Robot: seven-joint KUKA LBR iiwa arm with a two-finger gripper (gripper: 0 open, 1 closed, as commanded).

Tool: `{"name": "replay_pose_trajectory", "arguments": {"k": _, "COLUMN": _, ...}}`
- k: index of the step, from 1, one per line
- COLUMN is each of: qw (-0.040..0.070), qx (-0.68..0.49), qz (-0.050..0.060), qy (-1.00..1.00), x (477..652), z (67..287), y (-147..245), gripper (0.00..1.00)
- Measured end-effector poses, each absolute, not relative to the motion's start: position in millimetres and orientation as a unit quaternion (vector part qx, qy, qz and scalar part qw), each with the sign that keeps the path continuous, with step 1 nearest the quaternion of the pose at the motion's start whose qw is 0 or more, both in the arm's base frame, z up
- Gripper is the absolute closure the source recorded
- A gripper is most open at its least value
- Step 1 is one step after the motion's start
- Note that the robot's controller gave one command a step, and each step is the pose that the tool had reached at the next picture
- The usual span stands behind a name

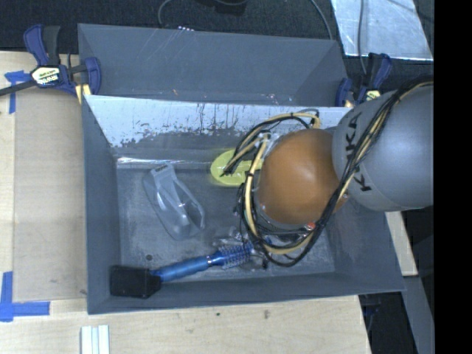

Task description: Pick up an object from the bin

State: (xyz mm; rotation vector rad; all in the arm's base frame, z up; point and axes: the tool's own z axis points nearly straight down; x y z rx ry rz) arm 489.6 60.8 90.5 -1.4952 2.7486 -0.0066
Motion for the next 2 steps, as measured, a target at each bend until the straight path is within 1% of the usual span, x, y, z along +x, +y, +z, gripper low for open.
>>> {"name": "replay_pose_trajectory", "arguments": {"k": 1, "qw": 0.007, "qx": -0.479, "qz": -0.002, "qy": 0.878, "x": 487.2, "z": 140.4, "y": 58.1, "gripper": 1.00}}
{"name": "replay_pose_trajectory", "arguments": {"k": 2, "qw": 0.009, "qx": -0.459, "qz": -0.002, "qy": 0.888, "x": 490.0, "z": 187.6, "y": 61.6, "gripper": 1.00}}
